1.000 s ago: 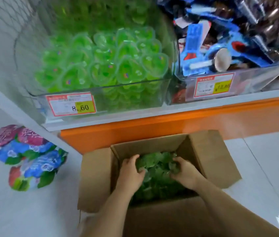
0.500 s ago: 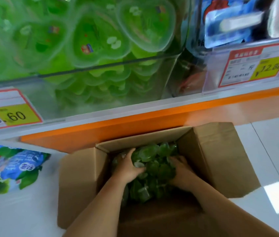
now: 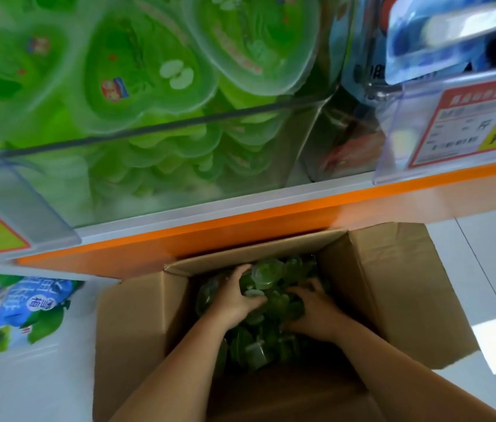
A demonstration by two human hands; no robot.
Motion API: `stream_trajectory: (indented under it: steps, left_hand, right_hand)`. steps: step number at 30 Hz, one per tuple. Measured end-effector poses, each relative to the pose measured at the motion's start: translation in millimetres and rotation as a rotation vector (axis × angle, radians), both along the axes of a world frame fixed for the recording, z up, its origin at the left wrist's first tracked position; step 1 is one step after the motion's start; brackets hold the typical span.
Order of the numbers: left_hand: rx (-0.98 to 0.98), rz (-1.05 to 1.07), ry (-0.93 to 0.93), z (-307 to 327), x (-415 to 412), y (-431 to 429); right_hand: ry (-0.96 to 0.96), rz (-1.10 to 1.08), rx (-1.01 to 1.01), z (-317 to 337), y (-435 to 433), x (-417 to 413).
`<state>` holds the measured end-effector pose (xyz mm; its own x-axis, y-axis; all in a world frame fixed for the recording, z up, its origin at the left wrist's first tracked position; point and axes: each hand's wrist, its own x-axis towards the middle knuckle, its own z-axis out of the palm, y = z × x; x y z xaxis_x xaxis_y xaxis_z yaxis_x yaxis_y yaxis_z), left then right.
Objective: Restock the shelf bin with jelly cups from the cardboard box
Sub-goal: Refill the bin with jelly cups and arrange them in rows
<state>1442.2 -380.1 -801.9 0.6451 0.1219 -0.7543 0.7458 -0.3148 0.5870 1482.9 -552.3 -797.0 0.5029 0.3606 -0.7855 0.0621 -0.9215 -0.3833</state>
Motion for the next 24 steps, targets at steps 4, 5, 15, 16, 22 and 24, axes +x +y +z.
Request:
stream_trajectory:
  steps: [4, 5, 15, 16, 22, 24]
  left_hand:
    - [-0.094, 0.08, 0.105, 7, 13, -11]
    - [-0.089, 0.11, 0.101, 7, 15, -15]
    - [-0.06, 0.034, 0.05, 6, 13, -16]
    - [-0.06, 0.05, 0.033, 6, 12, -18]
    - [-0.109, 0.129, -0.011, 3, 6, -29]
    - [-0.102, 0.087, -0.022, 5, 5, -25]
  right_hand:
    - [-0.016, -0.123, -0.133, -7, 19, -9]
    - [-0.025, -0.15, -0.142, -8, 21, -10]
    - [-0.049, -0.239, 0.037, -1, 2, -7]
    - [-0.042, -0.255, 0.068, 2, -1, -8]
    - [-0.02, -0.35, 0.174, 14, -12, -10]
    - [-0.046, -0.349, 0.187, 20, -13, -10]
